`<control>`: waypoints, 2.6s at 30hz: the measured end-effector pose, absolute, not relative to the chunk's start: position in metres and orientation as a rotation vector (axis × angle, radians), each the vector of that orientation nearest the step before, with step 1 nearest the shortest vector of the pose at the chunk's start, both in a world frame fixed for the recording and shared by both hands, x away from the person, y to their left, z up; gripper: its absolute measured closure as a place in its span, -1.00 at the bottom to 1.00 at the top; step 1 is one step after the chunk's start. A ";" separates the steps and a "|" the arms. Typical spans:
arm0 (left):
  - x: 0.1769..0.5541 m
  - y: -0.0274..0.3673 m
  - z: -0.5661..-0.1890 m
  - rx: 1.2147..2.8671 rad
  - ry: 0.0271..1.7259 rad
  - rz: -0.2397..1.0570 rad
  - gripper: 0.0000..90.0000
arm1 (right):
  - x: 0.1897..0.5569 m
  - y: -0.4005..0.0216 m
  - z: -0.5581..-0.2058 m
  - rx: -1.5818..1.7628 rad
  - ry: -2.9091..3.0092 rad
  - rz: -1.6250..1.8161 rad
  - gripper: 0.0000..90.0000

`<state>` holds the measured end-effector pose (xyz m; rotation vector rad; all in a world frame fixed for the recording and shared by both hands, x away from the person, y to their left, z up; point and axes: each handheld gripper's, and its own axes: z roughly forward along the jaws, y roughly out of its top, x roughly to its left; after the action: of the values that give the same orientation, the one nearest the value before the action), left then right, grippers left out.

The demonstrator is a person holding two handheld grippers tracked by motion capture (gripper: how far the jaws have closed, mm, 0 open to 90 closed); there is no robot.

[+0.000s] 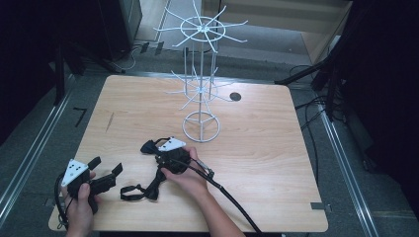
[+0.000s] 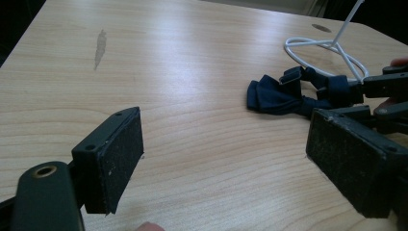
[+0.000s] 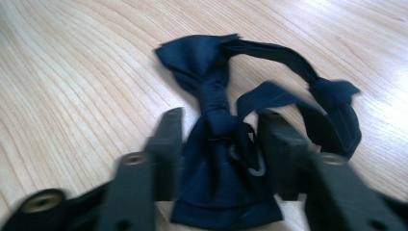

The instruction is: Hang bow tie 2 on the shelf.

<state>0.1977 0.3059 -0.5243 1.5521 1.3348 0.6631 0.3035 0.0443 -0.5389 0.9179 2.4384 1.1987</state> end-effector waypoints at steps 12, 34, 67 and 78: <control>0.198 0.306 -0.524 1.550 1.335 0.659 -0.69 | 0.293 0.029 -0.537 0.888 2.303 1.224 0.60; 0.198 0.306 -0.524 1.554 1.339 0.659 -0.69 | 0.277 -0.040 -0.509 0.943 2.082 1.279 0.60; 0.198 0.306 -0.524 1.552 1.340 0.660 -0.69 | 0.243 -0.090 -0.454 0.893 1.894 1.310 0.60; 0.198 0.306 -0.524 1.550 1.341 0.660 -0.69 | 0.243 -0.098 -0.439 0.903 1.846 1.357 0.60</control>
<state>0.1979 0.3062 -0.5242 1.5496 1.3413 0.6601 0.2427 -0.0976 -0.4390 0.9034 1.8464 1.3571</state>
